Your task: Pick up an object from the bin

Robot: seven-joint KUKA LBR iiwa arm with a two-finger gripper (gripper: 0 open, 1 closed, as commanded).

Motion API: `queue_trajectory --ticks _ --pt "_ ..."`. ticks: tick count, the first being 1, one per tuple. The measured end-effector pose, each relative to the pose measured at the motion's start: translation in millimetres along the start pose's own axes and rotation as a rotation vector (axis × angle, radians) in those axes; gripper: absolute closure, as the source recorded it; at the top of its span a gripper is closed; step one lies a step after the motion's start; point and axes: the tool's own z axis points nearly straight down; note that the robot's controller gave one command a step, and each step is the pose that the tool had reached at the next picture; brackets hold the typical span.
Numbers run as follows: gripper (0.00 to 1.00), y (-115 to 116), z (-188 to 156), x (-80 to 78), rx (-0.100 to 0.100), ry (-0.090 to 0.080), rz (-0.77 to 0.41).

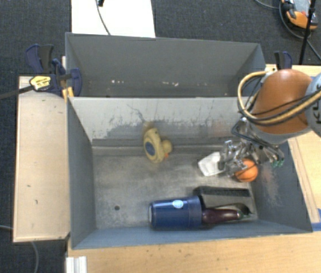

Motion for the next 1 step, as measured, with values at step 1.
queue_trajectory --ticks 1 --pt "1.0 0.0 0.0 0.0 0.0 0.0 0.001"
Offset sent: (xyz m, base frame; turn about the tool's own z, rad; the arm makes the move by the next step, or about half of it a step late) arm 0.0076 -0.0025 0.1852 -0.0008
